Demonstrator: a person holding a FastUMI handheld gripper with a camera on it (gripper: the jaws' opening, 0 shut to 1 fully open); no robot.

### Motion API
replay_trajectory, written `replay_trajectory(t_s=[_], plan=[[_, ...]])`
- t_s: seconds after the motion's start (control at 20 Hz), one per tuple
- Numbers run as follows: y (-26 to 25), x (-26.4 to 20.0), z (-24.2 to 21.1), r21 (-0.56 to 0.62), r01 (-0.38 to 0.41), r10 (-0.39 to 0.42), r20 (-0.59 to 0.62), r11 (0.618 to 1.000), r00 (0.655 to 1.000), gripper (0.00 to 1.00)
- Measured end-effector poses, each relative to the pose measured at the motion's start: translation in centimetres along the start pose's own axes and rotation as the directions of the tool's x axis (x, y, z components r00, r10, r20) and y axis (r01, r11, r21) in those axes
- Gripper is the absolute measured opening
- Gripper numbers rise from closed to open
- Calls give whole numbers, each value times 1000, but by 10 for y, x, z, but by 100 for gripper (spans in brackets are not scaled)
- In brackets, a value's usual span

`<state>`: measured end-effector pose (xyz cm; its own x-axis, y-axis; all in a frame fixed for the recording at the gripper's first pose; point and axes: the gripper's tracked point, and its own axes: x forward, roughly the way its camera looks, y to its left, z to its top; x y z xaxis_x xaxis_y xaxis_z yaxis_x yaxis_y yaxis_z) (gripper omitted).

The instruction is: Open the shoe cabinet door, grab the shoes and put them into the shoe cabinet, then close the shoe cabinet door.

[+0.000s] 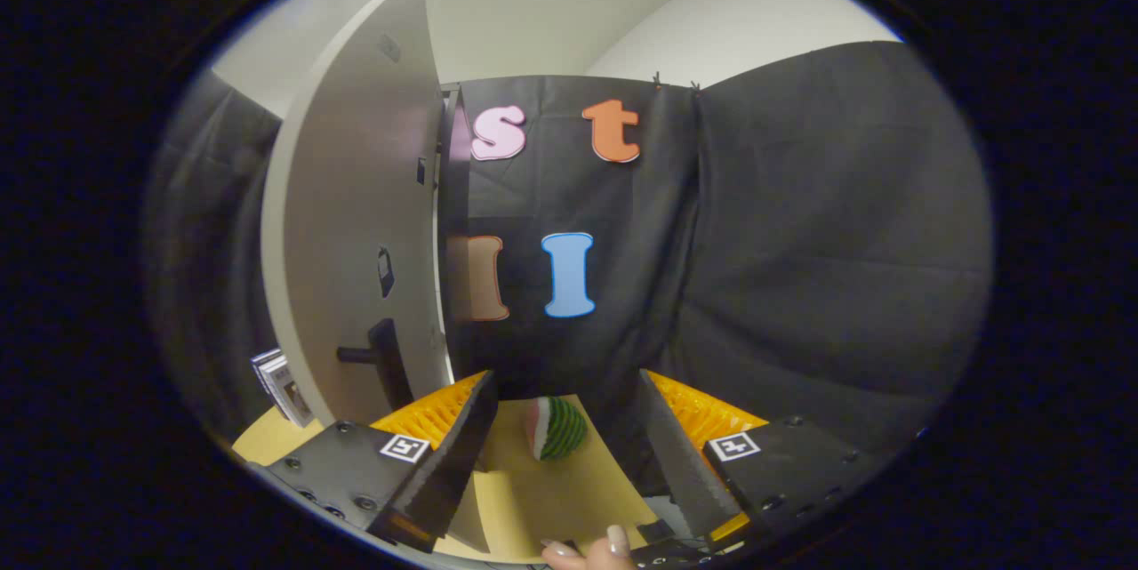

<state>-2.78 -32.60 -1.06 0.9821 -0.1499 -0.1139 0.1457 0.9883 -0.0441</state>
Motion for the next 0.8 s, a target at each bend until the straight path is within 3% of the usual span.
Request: replay_trajectory(t_s=[0.25,0.45,0.8], plan=[[23,43,1,13,-149,149,7,989,989,98],[40,46,5,-7,-219,219,32,976,975,98],[53,40,5,-8,-208,208,45,978,977,94]])
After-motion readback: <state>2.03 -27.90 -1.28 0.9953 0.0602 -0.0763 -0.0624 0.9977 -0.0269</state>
